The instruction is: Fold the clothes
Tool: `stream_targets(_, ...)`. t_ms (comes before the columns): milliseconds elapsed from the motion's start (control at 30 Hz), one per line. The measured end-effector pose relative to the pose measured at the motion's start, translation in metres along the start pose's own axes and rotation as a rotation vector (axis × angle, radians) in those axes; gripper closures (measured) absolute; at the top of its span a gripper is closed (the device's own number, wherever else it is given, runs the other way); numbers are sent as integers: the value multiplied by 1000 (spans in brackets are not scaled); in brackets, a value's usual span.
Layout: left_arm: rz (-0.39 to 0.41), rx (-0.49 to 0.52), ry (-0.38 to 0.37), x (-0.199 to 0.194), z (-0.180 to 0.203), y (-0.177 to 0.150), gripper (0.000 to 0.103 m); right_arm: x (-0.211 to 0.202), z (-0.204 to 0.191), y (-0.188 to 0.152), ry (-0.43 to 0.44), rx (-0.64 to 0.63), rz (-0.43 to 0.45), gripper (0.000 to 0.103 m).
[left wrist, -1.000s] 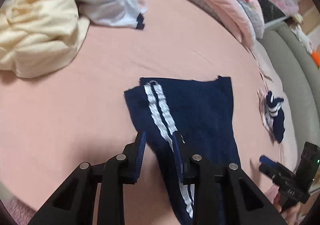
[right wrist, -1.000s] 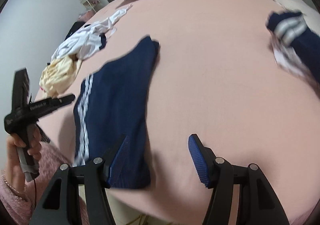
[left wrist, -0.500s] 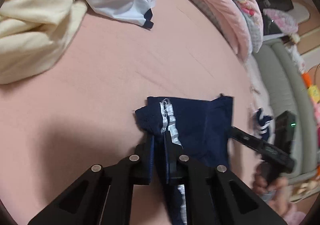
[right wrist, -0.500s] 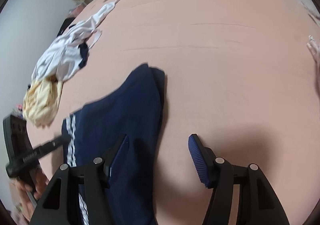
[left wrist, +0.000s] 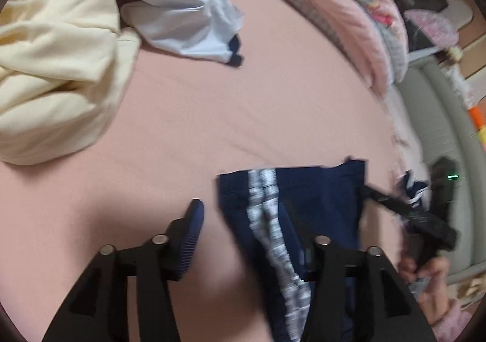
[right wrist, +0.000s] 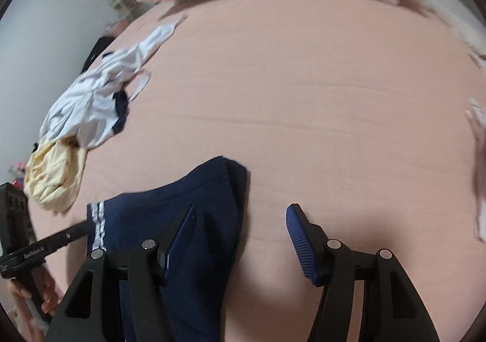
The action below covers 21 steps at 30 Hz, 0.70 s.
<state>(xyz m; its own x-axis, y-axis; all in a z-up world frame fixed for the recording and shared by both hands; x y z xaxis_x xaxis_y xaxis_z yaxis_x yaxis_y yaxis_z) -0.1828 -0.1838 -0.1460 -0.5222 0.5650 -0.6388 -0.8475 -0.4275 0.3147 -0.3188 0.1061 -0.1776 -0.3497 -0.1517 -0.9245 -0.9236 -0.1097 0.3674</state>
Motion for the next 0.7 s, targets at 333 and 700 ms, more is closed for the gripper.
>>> stream_targets(333,-47,99,67,33,27,0,97,14,-31,9,88,-160,-9,92)
stream_targets(700,-87,265,-116,56,114,3,96,-93,58,-23,11,-2,146,93)
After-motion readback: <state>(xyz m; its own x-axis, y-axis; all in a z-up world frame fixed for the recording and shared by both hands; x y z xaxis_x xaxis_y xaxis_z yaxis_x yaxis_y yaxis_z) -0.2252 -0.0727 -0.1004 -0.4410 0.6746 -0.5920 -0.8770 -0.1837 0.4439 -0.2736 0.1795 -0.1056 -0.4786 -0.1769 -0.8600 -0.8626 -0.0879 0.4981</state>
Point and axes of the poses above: each gripper's, at about its wrist camera, not at the fingertips, and x roughly the way its jaws point, z to its right, y to its top, the point moved 4 cm from there along x, roughly the way its jaws point, and after that the axes turned 13 degrees about -y, right-handed, at the moved point
